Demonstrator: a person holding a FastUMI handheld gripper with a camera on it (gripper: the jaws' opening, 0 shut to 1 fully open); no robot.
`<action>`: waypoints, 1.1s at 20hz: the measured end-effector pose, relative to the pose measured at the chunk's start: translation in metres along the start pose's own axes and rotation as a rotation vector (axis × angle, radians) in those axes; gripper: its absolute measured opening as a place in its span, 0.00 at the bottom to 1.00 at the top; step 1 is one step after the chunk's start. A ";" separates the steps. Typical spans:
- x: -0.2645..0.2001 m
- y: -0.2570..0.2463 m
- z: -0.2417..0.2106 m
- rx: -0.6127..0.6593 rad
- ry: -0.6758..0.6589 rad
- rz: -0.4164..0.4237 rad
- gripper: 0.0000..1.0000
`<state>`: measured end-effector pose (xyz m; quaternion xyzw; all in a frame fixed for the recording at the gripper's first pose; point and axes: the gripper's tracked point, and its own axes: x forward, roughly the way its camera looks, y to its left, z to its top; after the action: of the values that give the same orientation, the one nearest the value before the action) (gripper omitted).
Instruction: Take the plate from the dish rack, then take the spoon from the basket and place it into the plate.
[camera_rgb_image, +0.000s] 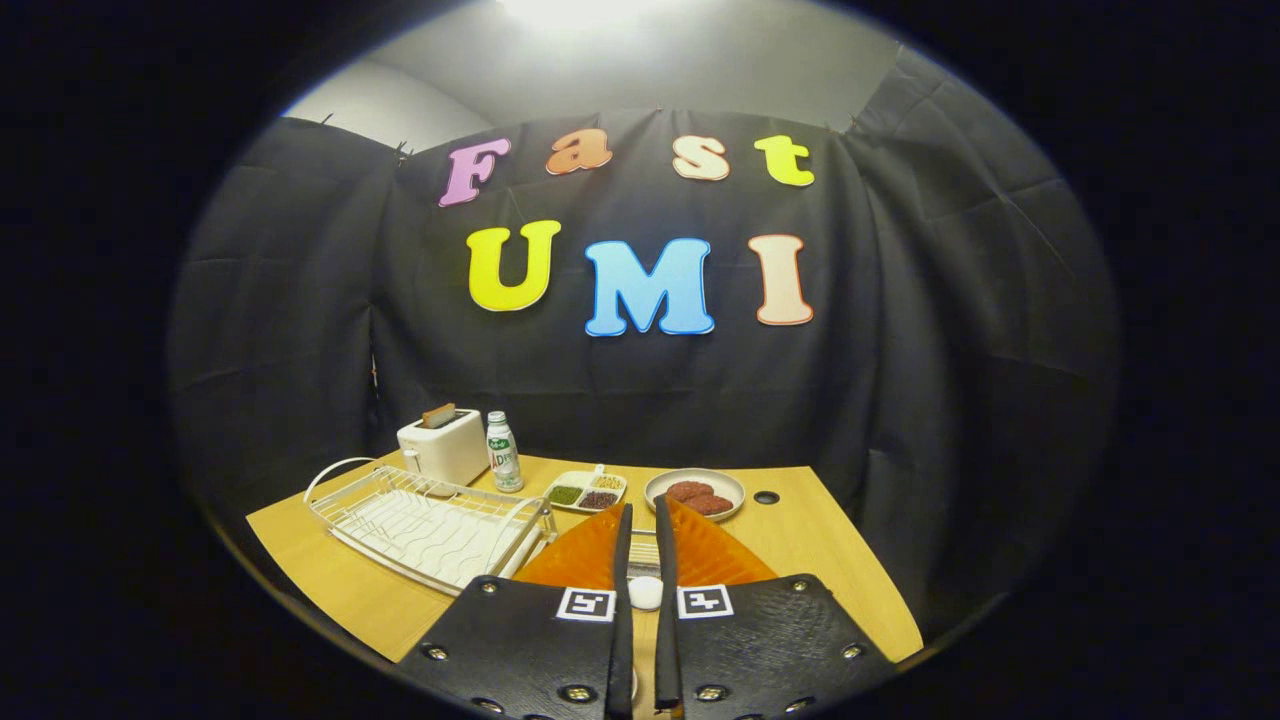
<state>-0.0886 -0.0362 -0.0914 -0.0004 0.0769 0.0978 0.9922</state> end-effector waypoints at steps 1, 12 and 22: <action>-0.001 0.006 -0.007 -0.001 0.014 0.012 0.08; 0.006 0.073 -0.077 -0.073 0.185 0.183 0.08; 0.041 0.117 -0.100 -0.121 0.261 0.270 0.10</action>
<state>-0.0871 0.0850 -0.1946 -0.0624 0.1984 0.2336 0.9498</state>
